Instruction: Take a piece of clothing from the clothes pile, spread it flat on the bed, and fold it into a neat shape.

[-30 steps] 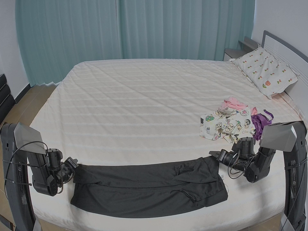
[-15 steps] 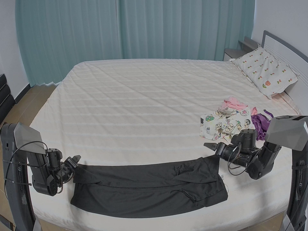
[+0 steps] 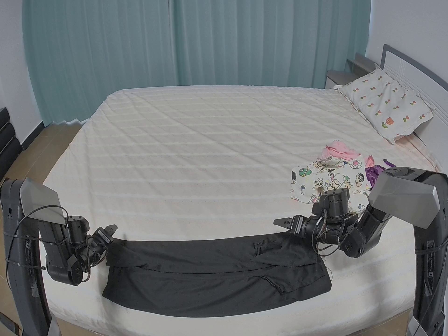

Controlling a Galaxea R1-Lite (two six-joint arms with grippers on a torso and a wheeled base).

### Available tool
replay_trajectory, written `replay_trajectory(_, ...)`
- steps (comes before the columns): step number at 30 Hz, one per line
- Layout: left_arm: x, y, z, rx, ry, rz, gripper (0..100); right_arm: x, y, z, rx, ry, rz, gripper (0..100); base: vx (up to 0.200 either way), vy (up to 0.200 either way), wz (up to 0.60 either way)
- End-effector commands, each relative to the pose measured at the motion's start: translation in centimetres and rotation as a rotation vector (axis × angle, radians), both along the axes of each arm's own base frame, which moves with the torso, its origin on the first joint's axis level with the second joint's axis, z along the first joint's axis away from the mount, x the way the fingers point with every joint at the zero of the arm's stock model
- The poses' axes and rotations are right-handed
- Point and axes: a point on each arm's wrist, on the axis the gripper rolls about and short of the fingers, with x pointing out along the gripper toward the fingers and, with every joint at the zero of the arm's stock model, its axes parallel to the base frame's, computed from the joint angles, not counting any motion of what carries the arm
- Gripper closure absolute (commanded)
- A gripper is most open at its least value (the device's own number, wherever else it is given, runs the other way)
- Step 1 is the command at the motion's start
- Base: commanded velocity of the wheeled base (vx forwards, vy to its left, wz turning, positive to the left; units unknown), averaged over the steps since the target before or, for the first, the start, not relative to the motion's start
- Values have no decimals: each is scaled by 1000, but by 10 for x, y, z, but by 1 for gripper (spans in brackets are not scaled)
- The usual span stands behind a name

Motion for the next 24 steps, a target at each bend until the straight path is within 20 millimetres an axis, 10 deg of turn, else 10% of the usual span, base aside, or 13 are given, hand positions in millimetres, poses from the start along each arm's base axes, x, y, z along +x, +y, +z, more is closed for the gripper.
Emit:
replay_trajectory(1,0,0,0,0,0,0,0,-4,1,-15,-50,25,10,0,0,0,0)
replay_trajectory(11,0,0,0,3,0,-1,0,-10,3,-24,-126,15,48,0,0,0,0)
replay_trajectory(12,0,0,0,3,0,-1,0,-11,4,-25,-129,18,50,100,0,0,0)
replay_trajectory(24,0,0,0,3,2,-1,0,-12,-19,-17,-119,28,-45,100,0,0,0)
